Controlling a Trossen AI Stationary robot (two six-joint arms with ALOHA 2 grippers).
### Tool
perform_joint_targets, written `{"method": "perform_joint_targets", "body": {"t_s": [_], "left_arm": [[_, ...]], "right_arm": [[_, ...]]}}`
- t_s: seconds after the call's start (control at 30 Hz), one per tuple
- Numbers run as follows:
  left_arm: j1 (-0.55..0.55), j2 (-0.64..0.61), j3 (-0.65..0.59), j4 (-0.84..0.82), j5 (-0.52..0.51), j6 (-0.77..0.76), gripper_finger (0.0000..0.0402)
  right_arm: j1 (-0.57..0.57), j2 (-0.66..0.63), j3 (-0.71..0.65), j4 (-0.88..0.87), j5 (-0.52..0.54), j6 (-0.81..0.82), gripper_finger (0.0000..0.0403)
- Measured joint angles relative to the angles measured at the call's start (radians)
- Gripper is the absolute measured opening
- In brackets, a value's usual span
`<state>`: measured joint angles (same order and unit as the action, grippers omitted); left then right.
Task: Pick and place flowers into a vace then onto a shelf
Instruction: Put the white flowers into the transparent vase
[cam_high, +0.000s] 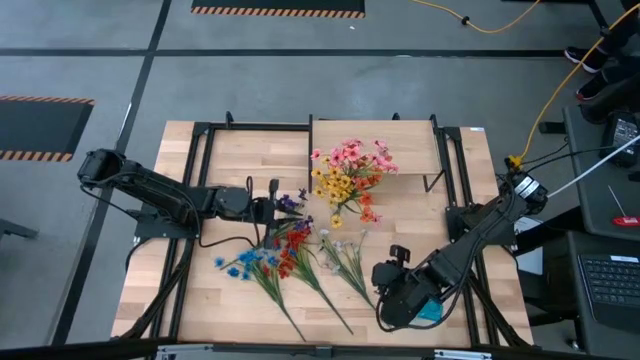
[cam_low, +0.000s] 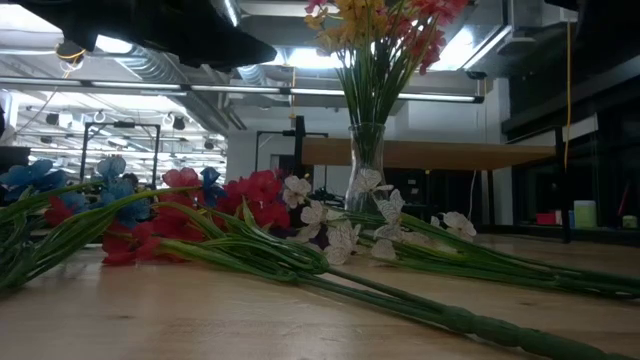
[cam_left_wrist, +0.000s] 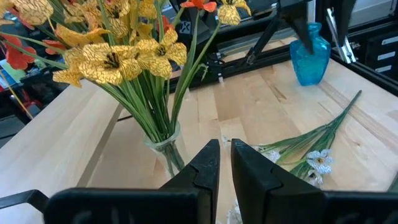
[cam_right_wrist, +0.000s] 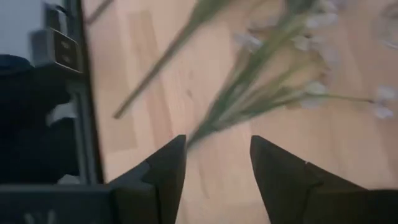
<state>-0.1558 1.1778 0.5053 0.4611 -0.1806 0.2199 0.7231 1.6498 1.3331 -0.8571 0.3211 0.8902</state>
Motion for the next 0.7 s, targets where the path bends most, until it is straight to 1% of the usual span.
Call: {"method": "perform_joint_targets", "body": {"t_s": [0.13, 0.27, 0.43, 0.7], "left_arm": [[0.0, 0.0, 0.0, -0.006, 0.0, 0.0, 0.0033], [0.0, 0.0, 0.0, -0.015, 0.0, -0.006, 0.0033], [0.0, 0.0, 0.0, -0.018, 0.0, -0.049, 0.0033], [0.0, 0.0, 0.0, -0.018, 0.0, -0.05, 0.0033]], "right_arm": [[0.0, 0.02, 0.0, 0.048, 0.0, 0.003, 0.0183], [0.0, 0.057, -0.001, 0.04, -0.007, 0.063, 0.0184], [0.0, 0.11, -0.001, 0.046, -0.012, 0.124, 0.0184], [-0.011, 0.221, -0.001, 0.092, -0.045, 0.13, 0.0184]]}}
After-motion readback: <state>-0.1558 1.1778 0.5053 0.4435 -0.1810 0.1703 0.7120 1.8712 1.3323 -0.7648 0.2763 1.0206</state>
